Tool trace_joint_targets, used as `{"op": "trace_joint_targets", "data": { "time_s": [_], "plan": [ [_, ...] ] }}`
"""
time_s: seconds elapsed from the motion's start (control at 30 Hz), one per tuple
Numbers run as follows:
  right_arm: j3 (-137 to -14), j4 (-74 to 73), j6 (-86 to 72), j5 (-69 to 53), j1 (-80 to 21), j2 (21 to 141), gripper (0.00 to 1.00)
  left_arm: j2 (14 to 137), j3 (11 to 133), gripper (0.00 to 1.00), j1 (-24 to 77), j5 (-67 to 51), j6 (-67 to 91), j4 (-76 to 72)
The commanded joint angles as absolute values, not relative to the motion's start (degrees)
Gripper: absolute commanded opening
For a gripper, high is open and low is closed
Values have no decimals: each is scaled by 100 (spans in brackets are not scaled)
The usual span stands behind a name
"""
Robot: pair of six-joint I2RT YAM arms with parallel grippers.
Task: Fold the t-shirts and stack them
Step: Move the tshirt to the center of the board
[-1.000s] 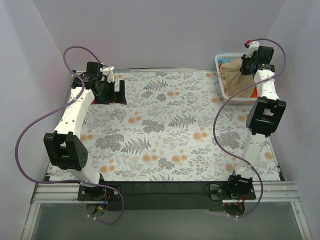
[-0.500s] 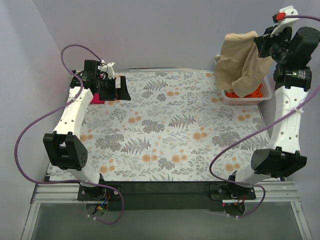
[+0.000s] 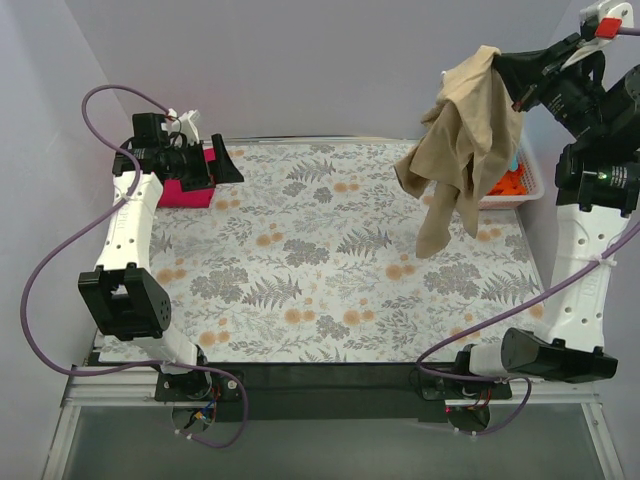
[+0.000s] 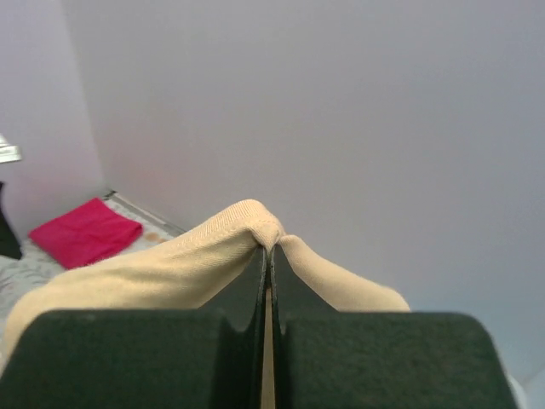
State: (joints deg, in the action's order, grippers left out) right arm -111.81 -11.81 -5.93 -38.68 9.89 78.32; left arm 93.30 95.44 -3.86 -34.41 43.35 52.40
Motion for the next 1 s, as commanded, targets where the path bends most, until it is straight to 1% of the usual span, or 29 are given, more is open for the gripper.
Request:
{"op": "trace_joint_targets", "data": {
  "time_s": [0.0,0.03,0.1,0.23,0.3,0.33,0.5,0.53,0.57,0.63,0.67,0.8,0.83,0.87,0.9,0.93,0.97],
  "plan": [
    [-10900,-53,-1651,-4666,827,7480,1,9167,9677,98,-422,-3683,4386,5160],
    [-10742,208,-1739,-4693,635,7427,1,9123,9651,98,-431,-3683,4386,5159],
    [-10313,220,-1679,-4589,344,7234,1,9088,9633,98,-448,-3656,4377,5150],
    [-9696,159,-1381,-4193,-586,6988,1,8948,9554,98,-501,-3621,4324,5142],
    [-9493,123,-1205,-3974,-895,6970,1,8903,9449,98,-527,-3604,4315,5133],
    [-9257,123,-1152,-3799,-1210,6987,1,8869,9413,98,-527,-3595,4307,5133],
    [-8518,158,-687,-3516,-2073,7110,1,8693,9185,98,-554,-3691,4254,5080],
    [-8221,158,-538,-3463,-2422,7136,1,8588,9098,98,-562,-3752,4184,5063],
    [-8018,158,-536,-3445,-2426,7137,1,8587,9053,98,-562,-3788,4184,5063],
    [-7613,167,-283,-3314,-2749,7084,1,8359,8869,98,-563,-3832,4035,5036],
    [-7115,184,-194,-3261,-2838,7067,1,8280,8807,98,-563,-3849,3973,5010],
    [-6172,167,325,-3208,-3242,7163,2,7859,8473,98,-563,-3999,3526,5089],
    [-6005,158,351,-3234,-3278,7146,12,7814,8412,98,-563,-4008,3420,5124],
    [-5864,106,439,-3243,-3304,7111,38,7744,8263,98,-563,-4077,3315,5228],
    [-5653,36,466,-3243,-3313,7067,53,7691,8192,98,-563,-4087,3174,5256],
    [-5608,-287,492,-3147,-3305,6988,63,7534,8078,98,-563,-4096,2981,5265],
    [-5590,-447,588,-3068,-3313,6953,67,7454,7973,98,-563,-4191,2832,5291]
  ]
}}
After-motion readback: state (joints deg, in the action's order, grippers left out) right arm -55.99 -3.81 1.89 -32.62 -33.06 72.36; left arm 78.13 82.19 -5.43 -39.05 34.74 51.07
